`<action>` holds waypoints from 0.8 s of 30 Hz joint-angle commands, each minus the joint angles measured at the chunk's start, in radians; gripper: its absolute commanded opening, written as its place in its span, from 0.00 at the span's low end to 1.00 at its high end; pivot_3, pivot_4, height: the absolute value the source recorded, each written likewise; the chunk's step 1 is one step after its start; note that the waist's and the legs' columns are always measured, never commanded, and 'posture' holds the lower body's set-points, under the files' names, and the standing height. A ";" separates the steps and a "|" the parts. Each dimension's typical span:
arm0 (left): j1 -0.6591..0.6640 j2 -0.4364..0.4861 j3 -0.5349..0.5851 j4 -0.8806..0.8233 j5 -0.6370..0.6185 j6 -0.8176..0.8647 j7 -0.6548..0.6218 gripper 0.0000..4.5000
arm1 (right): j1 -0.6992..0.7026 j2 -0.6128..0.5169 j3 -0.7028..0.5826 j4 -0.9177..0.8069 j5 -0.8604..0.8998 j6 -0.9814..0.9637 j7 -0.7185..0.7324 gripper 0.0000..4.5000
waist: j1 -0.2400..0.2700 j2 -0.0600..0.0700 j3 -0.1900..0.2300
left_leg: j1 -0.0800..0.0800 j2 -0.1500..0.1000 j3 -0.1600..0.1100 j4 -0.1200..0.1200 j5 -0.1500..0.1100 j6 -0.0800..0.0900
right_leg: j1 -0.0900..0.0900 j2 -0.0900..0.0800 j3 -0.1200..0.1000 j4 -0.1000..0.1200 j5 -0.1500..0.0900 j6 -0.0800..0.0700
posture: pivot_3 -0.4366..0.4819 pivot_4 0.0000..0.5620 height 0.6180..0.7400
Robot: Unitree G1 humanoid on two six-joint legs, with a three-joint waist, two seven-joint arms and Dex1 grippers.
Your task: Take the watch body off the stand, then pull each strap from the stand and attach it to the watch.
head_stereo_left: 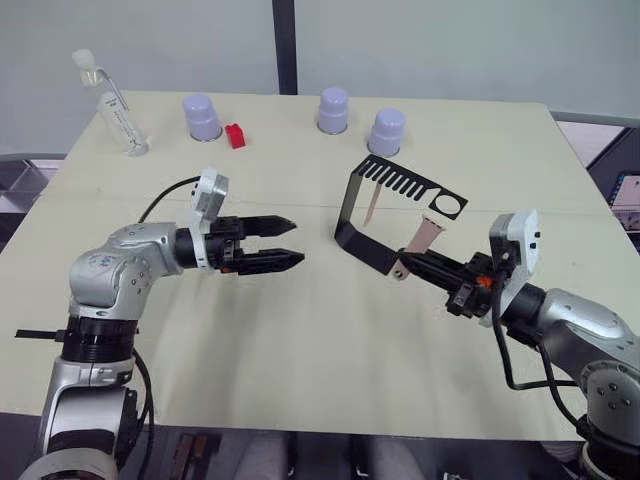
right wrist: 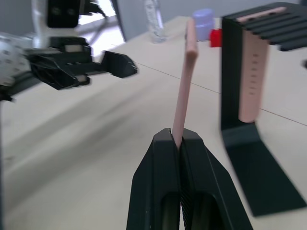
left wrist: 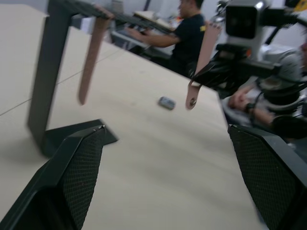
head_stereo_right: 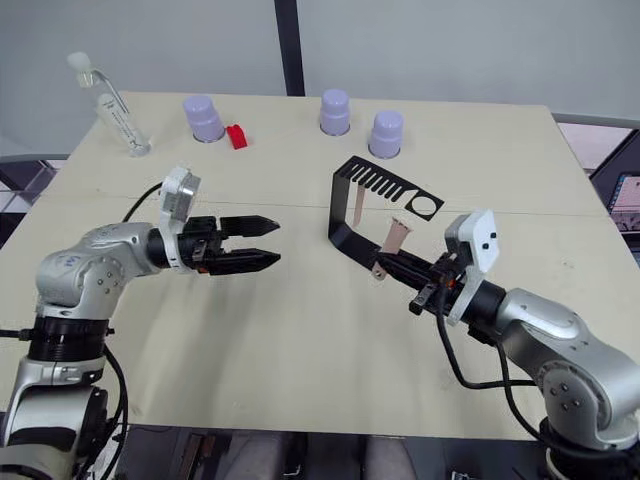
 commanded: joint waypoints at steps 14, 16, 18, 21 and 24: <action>-0.020 -0.213 -0.064 -0.077 -0.108 0.083 0.059 0.59 | -0.059 -0.052 0.141 0.065 0.113 0.003 0.061 0.00 | -0.002 0.000 0.000 | -0.001 0.000 0.001 0.001 0.000 0.000 | -0.002 0.001 0.001 0.004 0.000 0.000 | 0.48 0.27 0.99; -0.017 -0.218 -0.083 -0.087 -0.106 0.084 0.053 0.59 | -0.059 -0.048 0.147 0.062 0.110 -0.005 0.053 0.00 | -0.002 0.000 0.000 | -0.001 0.000 0.001 0.001 0.000 0.000 | -0.002 0.001 0.001 0.003 0.000 0.000 | 0.48 0.27 0.99; -0.014 -0.223 -0.093 -0.091 -0.099 0.078 0.056 0.59 | -0.057 -0.046 0.148 0.060 0.108 -0.013 0.048 0.00 | -0.002 0.000 0.000 | -0.001 0.000 0.001 0.001 0.000 -0.001 | -0.002 0.001 0.001 0.003 0.000 0.000 | 0.48 0.27 0.99; -0.014 -0.228 -0.108 -0.083 -0.073 0.053 0.067 0.59 | -0.051 -0.049 0.150 0.057 0.101 -0.019 0.046 0.00 | -0.002 0.000 0.000 | -0.001 0.000 0.001 0.001 0.000 -0.001 | -0.002 0.001 0.001 0.003 0.000 0.000 | 0.48 0.27 0.99; -0.019 -0.234 -0.101 -0.075 -0.093 0.068 0.071 0.59 | -0.041 -0.061 0.155 0.050 0.088 -0.026 0.056 0.00 | -0.002 0.000 0.000 | -0.001 0.000 0.001 0.001 0.001 -0.001 | -0.002 0.001 0.001 0.003 0.000 0.000 | 0.48 0.27 0.99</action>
